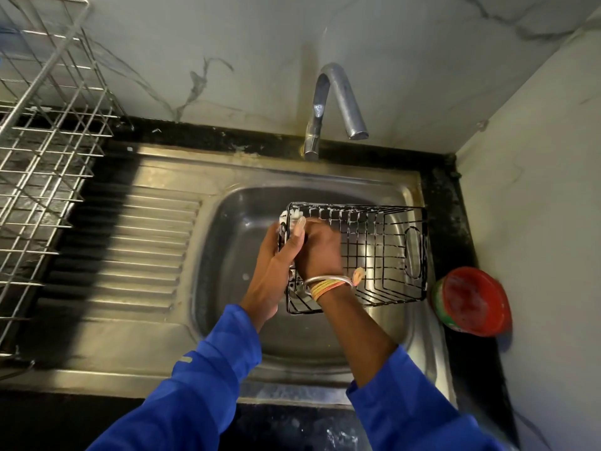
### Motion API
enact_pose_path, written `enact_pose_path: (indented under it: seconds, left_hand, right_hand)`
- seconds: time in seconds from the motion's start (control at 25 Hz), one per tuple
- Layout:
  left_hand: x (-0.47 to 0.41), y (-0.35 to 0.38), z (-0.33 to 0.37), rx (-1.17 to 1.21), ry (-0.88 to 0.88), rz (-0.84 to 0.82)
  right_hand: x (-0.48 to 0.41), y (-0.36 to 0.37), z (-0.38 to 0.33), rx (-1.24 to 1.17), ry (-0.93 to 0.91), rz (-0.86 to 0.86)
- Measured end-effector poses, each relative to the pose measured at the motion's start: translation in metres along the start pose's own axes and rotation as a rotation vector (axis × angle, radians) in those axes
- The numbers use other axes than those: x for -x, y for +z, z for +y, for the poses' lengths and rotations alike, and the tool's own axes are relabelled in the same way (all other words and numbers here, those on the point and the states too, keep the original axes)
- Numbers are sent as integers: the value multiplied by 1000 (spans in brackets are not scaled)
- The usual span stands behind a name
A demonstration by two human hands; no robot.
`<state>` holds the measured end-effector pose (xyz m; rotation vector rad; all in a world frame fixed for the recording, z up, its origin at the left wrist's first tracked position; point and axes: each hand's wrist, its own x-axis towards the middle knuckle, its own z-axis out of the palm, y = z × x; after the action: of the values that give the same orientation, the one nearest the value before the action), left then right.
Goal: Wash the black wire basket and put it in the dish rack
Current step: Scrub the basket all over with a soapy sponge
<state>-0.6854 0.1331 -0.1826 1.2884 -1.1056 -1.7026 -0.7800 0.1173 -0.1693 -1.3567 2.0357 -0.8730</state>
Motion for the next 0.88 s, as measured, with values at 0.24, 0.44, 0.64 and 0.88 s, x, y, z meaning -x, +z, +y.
enact_pose_path:
  seconds: [0.24, 0.44, 0.64, 0.88]
  left_hand:
    - [2, -12, -2, 40, -36, 21]
    - [2, -2, 3, 50, -27, 8]
    - [0, -6, 6, 38, -20, 21]
    - [2, -13, -5, 59, -58, 49]
  right_hand:
    - [-12, -22, 10, -100, 206, 193]
    - [5, 6, -7, -247, 94, 95]
    - [-3, -5, -4, -259, 204, 190]
    - [-3, -14, 4, 64, 162, -375]
